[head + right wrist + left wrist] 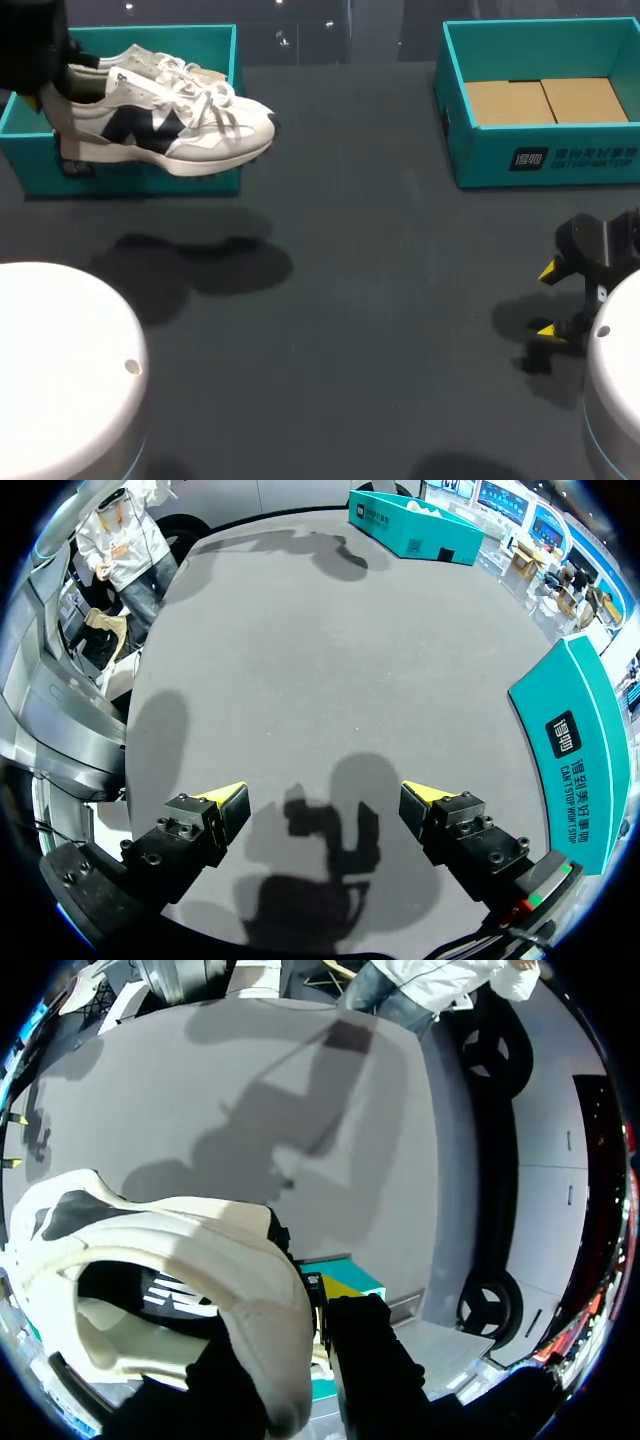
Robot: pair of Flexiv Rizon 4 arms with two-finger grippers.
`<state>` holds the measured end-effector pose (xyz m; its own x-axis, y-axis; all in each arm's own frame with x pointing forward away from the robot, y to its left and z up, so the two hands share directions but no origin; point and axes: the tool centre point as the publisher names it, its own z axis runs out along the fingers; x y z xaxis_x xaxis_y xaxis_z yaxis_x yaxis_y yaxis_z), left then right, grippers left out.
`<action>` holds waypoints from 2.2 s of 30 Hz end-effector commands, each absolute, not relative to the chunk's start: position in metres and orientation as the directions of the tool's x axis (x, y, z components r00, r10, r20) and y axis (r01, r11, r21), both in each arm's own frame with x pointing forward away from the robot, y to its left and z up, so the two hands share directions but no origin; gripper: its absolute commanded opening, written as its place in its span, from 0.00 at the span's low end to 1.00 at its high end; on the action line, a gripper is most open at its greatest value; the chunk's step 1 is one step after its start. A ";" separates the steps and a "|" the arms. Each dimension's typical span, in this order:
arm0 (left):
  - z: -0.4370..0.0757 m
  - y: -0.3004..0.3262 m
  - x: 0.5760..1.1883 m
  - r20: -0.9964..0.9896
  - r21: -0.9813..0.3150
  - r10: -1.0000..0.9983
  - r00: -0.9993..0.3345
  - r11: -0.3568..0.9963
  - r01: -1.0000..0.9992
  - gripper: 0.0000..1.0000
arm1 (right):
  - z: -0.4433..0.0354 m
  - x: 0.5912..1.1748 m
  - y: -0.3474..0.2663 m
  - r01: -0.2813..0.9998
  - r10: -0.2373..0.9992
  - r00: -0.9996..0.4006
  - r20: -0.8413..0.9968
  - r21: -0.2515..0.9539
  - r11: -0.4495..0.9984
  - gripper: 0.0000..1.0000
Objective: Take the shoe out of the shoebox, open the shoe tongue, remove and reinsert the insole, then place the shoe into the shoebox
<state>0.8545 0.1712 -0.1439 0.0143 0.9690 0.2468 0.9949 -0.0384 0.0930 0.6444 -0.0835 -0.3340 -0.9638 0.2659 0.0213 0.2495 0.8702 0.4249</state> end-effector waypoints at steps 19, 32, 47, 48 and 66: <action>-0.200 0.089 0.793 0.260 0.057 0.962 0.079 -0.097 0.994 0.00 | -0.333 0.642 -0.083 0.249 0.267 -0.963 0.018 0.424 0.871 1.00; -0.202 0.083 0.789 0.248 0.045 0.965 0.087 -0.101 0.994 0.00 | -0.333 0.642 -0.083 0.249 0.267 -0.963 0.018 0.424 0.871 1.00; -0.239 0.018 0.769 0.269 0.031 0.960 0.081 -0.093 0.995 0.00 | -0.333 0.642 -0.083 0.249 0.267 -0.963 0.018 0.424 0.871 1.00; -0.243 0.012 0.768 0.275 0.036 0.959 0.074 -0.087 0.996 0.00 | -0.333 0.642 -0.083 0.249 0.267 -0.963 0.018 0.424 0.871 1.00; -0.253 0.000 0.759 0.275 0.044 0.960 0.056 -0.071 0.996 0.00 | -0.333 0.642 -0.083 0.249 0.267 -0.963 0.018 0.424 0.871 1.00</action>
<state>0.7640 0.0027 -0.2486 0.0578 0.9593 0.2762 0.9969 -0.0705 0.0361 0.6444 -0.0835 -0.3340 -0.9638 0.2659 0.0213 0.2495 0.8702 0.4249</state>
